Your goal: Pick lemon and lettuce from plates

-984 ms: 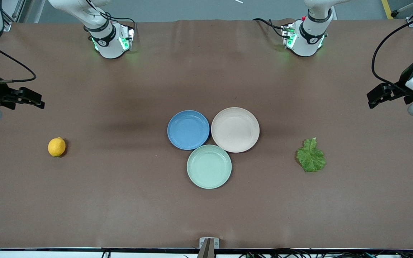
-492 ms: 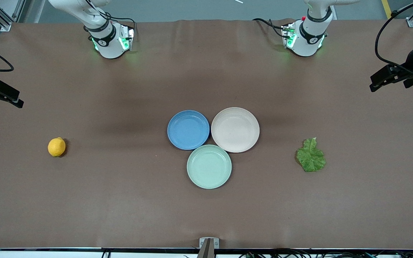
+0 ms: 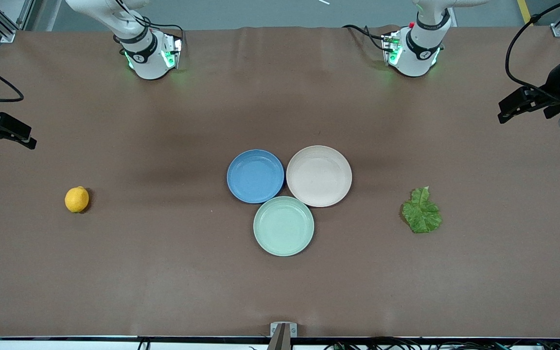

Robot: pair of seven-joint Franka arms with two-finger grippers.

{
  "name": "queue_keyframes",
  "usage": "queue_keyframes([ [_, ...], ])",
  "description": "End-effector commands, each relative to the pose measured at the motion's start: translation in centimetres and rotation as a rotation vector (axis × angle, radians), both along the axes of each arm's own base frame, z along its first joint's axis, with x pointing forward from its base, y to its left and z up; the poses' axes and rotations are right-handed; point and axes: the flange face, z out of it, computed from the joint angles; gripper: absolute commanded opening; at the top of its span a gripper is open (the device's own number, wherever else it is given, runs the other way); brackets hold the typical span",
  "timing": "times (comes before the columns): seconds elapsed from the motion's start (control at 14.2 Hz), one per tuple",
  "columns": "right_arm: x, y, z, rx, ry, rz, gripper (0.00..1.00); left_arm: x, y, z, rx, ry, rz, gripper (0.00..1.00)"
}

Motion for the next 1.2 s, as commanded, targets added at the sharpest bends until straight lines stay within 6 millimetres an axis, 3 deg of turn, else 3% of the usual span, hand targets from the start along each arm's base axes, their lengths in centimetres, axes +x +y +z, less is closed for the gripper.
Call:
queue_keyframes([
  [0.0,0.1,-0.4,0.4,0.000,0.001,-0.014,1.00,-0.8,0.0,0.4,-0.018,-0.002,-0.012,1.00],
  [1.12,0.1,1.0,0.4,0.006,0.000,0.016,1.00,-3.5,-1.8,-0.7,-0.053,0.027,-0.046,1.00],
])
